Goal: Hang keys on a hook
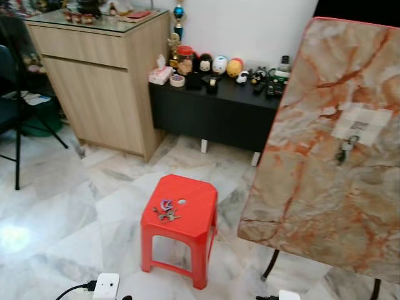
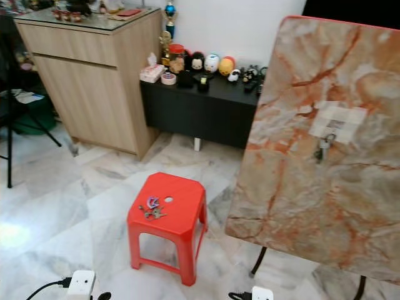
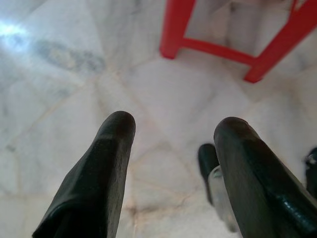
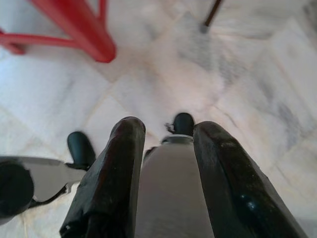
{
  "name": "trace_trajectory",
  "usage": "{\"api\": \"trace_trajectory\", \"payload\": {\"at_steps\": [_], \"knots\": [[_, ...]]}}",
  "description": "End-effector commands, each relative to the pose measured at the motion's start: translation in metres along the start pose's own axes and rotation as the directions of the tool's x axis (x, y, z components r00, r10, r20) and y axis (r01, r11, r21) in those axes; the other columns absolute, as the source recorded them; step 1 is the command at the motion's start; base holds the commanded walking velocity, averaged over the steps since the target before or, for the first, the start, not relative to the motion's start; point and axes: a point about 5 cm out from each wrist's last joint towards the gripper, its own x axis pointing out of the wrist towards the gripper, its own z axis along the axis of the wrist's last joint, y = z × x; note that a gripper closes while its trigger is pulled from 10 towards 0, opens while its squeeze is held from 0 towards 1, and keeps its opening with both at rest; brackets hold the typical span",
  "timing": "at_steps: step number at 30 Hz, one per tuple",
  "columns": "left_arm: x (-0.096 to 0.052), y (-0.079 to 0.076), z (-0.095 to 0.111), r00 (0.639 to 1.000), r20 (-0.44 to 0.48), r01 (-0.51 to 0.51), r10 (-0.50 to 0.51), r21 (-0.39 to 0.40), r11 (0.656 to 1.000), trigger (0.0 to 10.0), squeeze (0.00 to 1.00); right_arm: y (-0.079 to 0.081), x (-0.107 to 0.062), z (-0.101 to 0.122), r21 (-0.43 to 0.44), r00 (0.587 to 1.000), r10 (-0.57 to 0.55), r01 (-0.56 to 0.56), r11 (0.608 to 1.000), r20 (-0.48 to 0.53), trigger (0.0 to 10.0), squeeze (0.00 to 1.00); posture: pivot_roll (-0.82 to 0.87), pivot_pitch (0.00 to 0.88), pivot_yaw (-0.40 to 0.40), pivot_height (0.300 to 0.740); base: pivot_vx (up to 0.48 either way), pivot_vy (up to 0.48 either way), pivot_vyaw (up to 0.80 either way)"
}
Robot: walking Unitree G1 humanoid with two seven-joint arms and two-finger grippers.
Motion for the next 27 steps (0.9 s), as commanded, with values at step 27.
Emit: {"api": "trace_trajectory", "payload": {"at_steps": [27], "knots": [[-0.0025, 0.0012, -0.0092, 0.999, -0.035, 0.009, -0.009, 0.008, 1.000, 10.0, 0.00, -0.0054, 0.0003, 0.0049, 0.007, 1.000, -0.023, 0.023, 1.000, 0.019, 10.0, 0.00, 0.04, 0.000, -0.025, 0.740, 0.000, 0.374, 0.00]]}}
